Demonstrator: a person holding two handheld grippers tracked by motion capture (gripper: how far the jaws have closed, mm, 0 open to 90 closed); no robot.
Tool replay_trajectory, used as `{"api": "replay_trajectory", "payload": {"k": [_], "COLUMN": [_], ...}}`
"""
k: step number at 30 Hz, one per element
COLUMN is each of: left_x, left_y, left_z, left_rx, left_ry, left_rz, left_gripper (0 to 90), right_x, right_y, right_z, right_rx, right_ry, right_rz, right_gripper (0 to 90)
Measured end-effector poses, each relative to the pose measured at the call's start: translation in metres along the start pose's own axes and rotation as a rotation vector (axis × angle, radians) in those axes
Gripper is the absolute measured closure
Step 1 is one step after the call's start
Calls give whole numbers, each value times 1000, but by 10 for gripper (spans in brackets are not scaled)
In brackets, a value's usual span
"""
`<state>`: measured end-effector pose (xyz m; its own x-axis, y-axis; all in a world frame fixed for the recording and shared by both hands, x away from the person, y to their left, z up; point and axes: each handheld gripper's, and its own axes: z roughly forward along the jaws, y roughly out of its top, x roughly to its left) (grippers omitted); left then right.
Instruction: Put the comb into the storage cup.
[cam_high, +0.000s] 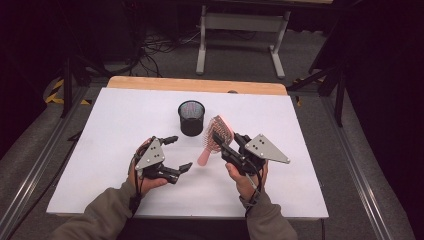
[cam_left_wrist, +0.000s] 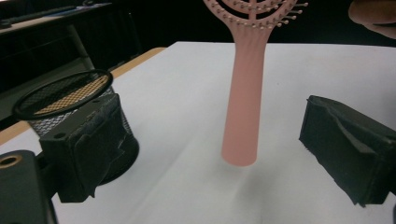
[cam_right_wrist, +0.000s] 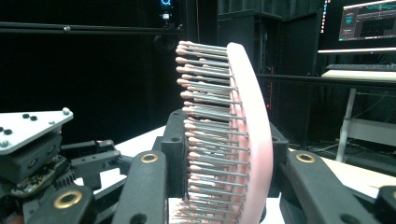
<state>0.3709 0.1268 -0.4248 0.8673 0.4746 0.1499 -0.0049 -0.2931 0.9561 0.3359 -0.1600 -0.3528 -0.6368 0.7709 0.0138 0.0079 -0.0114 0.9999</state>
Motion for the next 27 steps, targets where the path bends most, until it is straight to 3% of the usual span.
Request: {"api": "replay_trajectory", "payload": {"k": [12,15,27], "left_x": [8,12,23], "left_y": [-5,-7,-27], "left_z": [-23,-35,-64], "left_rx": [4,-2,31], "left_ry": [-3,-22,21], "left_rz": [35,44,18], "left_gripper": [75,70,63], "right_x": [-5,-4,-4], "right_y": [1,2,1], "right_z": [-3,-4,-1], "right_rx": [-2,-8,-5], "right_ry": [-22,-25,-26], "right_rz": [-11,-11,-14], "right_gripper": [642,642,641]}}
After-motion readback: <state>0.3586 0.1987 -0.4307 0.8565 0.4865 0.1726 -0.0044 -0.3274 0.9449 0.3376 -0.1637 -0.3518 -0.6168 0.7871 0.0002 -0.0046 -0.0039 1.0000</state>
